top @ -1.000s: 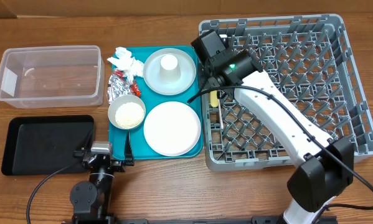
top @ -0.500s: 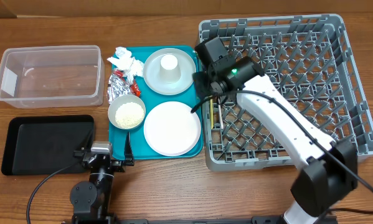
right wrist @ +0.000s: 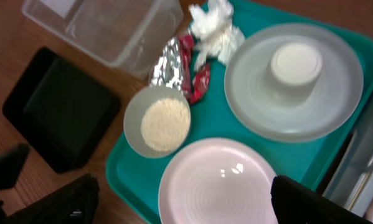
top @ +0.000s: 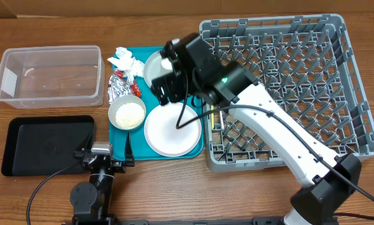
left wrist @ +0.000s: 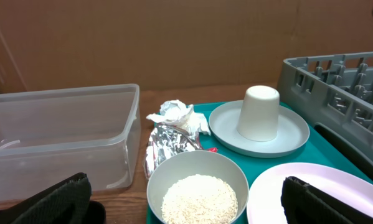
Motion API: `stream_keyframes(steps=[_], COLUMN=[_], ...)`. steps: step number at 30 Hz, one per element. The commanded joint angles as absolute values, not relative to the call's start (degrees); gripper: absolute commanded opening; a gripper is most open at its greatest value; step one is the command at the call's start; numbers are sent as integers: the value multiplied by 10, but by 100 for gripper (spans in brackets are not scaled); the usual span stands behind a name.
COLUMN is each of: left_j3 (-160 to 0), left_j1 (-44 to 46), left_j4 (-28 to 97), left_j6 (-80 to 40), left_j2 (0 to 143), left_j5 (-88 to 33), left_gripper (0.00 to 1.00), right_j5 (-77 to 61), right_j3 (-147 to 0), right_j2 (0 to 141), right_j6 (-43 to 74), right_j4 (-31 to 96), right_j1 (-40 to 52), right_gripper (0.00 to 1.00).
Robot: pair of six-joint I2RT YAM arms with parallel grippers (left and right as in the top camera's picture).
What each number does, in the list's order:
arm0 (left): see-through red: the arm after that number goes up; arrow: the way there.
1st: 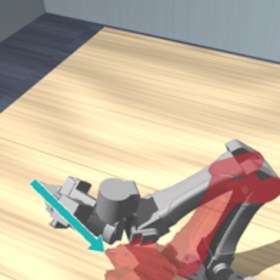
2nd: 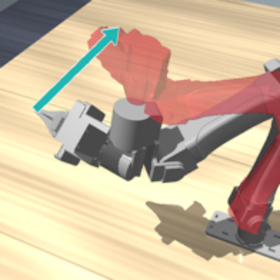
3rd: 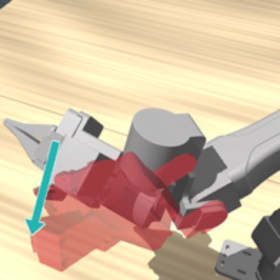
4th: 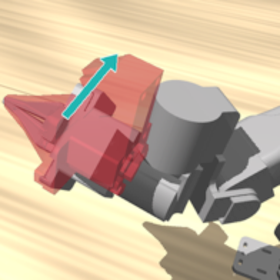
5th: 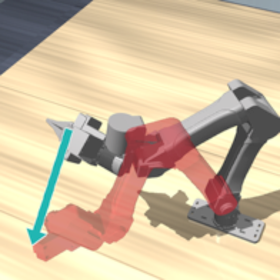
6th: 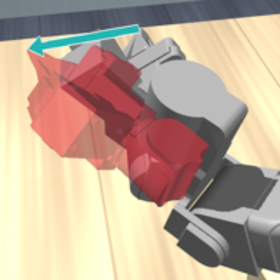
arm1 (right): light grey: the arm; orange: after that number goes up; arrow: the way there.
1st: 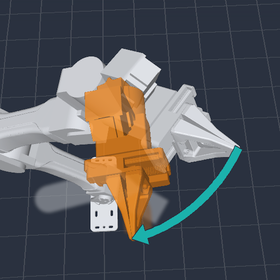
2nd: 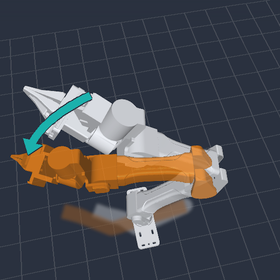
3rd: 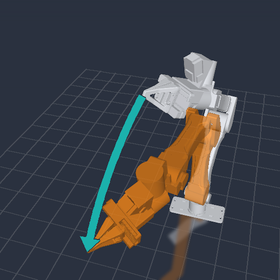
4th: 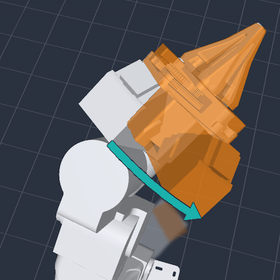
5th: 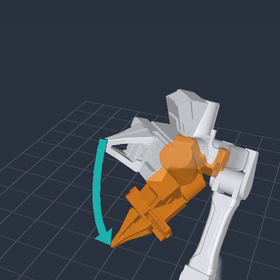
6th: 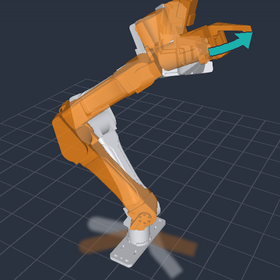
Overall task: Sort waste into correct bins and load items into the dishwasher rack
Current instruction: 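Reach the right gripper to the white cup on the grey plate and grasp it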
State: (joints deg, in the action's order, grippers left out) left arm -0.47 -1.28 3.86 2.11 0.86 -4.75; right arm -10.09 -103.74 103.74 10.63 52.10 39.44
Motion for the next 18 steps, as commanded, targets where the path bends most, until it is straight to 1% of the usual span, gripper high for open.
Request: stream_keyframes(steps=[1,4,5,10,14,18], left_j3=[-3,-3,-3,-3,-3,-3], left_j1=[-19,-19,-19,-19,-19,-19], left_j4=[40,40,40,40,40,40], left_j6=[28,28,28,28,28,28], left_j2=[3,3,3,3,3,3], left_j5=[-54,-54,-54,-54,-54,-54], left_gripper=[100,100,100,100,100,100], right_j5=[-96,11,22,25,23,18], right_j3=[-1112,-1117,-1117,-1117,-1117,-1117], right_j2=[1074,1136,1156,1253,1295,1321], right_j6=[96,95,84,70,70,70], right_j4=[505,441,427,361,312,296], right_j1=[385,384,384,362,344,340], right_gripper=[92,95,95,95,95,95])
